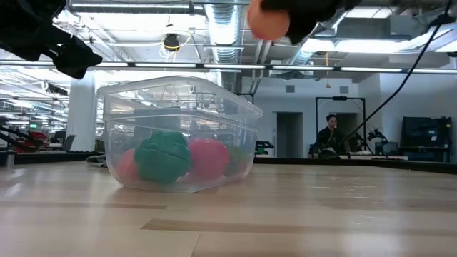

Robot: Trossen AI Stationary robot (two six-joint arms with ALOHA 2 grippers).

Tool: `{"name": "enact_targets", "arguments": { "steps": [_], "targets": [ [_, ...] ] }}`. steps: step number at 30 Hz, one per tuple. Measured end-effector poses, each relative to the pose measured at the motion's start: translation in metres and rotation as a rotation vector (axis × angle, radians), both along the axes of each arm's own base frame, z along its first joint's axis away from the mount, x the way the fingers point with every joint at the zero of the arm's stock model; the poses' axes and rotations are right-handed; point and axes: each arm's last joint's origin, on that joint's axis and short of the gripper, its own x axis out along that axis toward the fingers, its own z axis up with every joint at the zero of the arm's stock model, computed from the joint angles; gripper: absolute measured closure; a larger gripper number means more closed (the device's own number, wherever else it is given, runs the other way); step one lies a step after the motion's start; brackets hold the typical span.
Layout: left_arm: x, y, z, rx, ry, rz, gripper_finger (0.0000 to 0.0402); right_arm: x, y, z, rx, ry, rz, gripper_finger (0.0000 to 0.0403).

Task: Pick and placing Produce into tupperware
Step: Put the light brown peach into the transparent bin

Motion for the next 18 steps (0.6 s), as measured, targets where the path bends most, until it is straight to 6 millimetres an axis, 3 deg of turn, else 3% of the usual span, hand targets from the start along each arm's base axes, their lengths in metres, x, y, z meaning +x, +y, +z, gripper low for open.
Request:
{"name": "enact_targets", "arguments": {
  "steps": [13,18],
  "targets": [
    [0.0,0.0,0.0,0.015,-0.006,-0.003,0.0116,0.054,-0.032,-0.056,0.009,-0.061,-0.019,0.0122],
    [0.0,0.0,0.0,0.014,-0.006,-0.003,0.0116,0.077,-0.034,-0.07,0.024,-0.036,0.007,0.0122]
  ]
}}
